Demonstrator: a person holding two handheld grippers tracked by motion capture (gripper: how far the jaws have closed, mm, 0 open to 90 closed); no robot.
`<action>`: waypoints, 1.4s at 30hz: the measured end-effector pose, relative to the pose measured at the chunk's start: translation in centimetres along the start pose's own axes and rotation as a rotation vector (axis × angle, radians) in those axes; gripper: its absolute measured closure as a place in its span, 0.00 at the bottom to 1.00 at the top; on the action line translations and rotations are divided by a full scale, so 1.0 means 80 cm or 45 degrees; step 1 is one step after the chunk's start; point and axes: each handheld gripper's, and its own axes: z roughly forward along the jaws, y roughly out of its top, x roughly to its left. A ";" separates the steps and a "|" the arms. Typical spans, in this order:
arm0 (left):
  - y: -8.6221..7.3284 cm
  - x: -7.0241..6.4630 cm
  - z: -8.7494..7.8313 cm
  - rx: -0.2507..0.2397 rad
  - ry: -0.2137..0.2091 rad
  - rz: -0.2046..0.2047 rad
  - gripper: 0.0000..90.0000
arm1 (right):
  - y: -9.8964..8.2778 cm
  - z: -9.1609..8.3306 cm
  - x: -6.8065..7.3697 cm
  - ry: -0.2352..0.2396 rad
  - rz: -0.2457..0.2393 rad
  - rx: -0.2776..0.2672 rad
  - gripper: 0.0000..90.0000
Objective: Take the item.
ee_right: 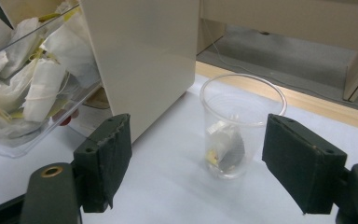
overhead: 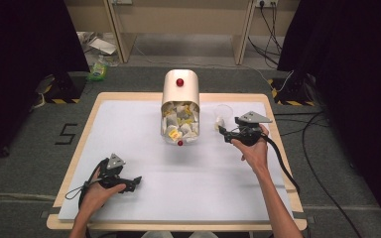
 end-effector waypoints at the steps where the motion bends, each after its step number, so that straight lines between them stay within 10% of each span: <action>1: 0.000 0.000 0.000 0.000 0.000 0.000 0.00 | -0.001 -0.001 0.001 0.001 0.004 0.003 0.27; 42: 0.000 0.000 0.000 -0.001 0.002 0.003 0.00 | -0.082 -0.035 0.035 0.028 -0.090 0.203 0.26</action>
